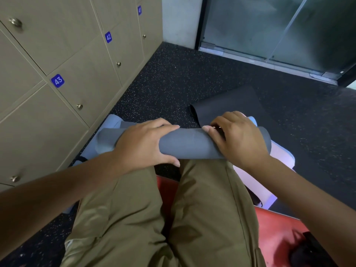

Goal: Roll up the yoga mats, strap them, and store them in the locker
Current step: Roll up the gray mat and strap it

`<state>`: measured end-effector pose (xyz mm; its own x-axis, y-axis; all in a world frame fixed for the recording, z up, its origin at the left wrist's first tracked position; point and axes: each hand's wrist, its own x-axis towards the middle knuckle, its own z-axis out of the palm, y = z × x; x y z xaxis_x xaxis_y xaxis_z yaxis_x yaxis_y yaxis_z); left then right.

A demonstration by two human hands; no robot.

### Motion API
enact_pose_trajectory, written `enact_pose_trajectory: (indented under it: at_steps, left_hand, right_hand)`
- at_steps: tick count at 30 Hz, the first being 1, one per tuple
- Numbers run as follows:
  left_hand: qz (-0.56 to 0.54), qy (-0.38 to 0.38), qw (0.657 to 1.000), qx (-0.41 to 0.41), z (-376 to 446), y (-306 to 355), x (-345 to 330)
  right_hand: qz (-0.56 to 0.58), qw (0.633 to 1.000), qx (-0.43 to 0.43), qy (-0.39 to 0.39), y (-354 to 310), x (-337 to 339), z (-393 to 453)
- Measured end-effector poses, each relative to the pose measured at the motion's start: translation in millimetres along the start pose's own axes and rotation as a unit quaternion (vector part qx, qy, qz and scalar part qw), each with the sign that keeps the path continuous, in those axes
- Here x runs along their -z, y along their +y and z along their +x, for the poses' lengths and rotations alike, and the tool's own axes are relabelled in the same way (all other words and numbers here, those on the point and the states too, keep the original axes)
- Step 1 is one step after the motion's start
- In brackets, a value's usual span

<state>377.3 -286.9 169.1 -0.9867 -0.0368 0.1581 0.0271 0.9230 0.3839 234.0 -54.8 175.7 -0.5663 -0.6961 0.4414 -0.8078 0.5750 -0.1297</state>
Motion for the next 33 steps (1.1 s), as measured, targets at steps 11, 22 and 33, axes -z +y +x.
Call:
enact_pose_trajectory:
  at_steps: [11, 22, 33]
  left_hand:
    - [-0.014, -0.175, 0.984, 0.028, 58.2, -9.5, 22.8]
    - [0.282, -0.065, 0.948, -0.131, 81.0, 45.6, -7.3]
    - [0.172, -0.083, 0.978, -0.078, 106.3, 45.5, -2.7]
  right_hand:
    - [-0.076, 0.997, 0.005, -0.016, 32.5, -7.2, -16.2]
    - [-0.005, 0.994, -0.076, -0.078, 40.6, -5.0, -0.8]
    - [-0.076, 0.994, -0.080, 0.001, 62.6, 18.2, -21.8]
